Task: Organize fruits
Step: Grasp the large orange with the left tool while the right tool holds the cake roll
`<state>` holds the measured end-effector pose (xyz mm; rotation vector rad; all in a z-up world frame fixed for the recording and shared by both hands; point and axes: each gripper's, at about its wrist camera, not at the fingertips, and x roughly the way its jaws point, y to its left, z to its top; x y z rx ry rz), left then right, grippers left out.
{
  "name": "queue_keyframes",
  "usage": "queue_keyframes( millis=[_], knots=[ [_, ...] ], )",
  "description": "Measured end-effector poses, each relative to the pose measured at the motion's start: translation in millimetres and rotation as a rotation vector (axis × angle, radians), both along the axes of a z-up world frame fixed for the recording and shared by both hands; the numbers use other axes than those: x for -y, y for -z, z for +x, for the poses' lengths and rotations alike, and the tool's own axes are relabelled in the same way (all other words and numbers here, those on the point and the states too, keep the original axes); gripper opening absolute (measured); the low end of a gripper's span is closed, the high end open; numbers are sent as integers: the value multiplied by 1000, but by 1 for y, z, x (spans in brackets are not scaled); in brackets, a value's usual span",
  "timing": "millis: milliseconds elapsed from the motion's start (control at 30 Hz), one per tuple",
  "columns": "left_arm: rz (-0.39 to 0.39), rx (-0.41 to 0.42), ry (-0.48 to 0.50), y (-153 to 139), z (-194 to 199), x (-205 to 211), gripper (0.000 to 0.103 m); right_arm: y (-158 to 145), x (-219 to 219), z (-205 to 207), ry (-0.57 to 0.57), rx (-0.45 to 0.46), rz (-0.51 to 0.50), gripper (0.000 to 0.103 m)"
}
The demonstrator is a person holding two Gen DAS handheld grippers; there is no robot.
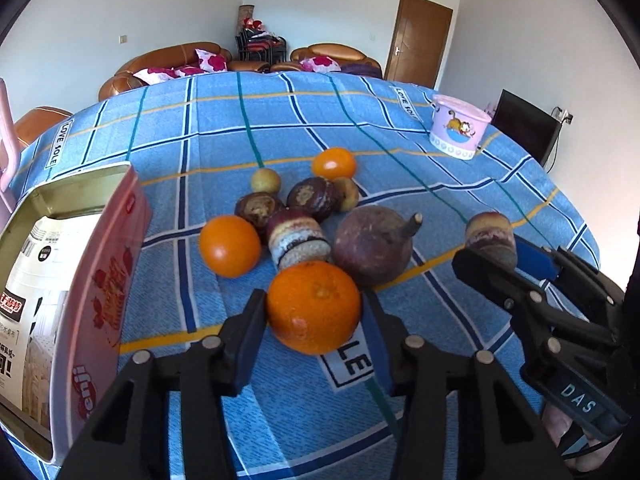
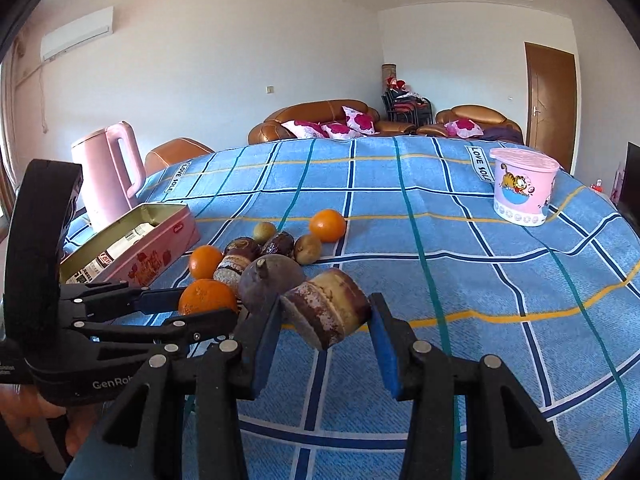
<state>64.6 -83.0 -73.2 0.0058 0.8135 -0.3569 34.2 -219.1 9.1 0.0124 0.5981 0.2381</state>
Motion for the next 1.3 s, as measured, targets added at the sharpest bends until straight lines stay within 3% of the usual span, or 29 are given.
queue_keyframes(
  millis=[567, 1300],
  knots=[
    [-40, 160, -38, -17, -20, -14, 49, -4, -6, -12, -46, 85, -17, 46],
    [-57, 268, -55, -26, -37, -17, 48, -8, -5, -24, -64, 165, -10, 46]
  ],
)
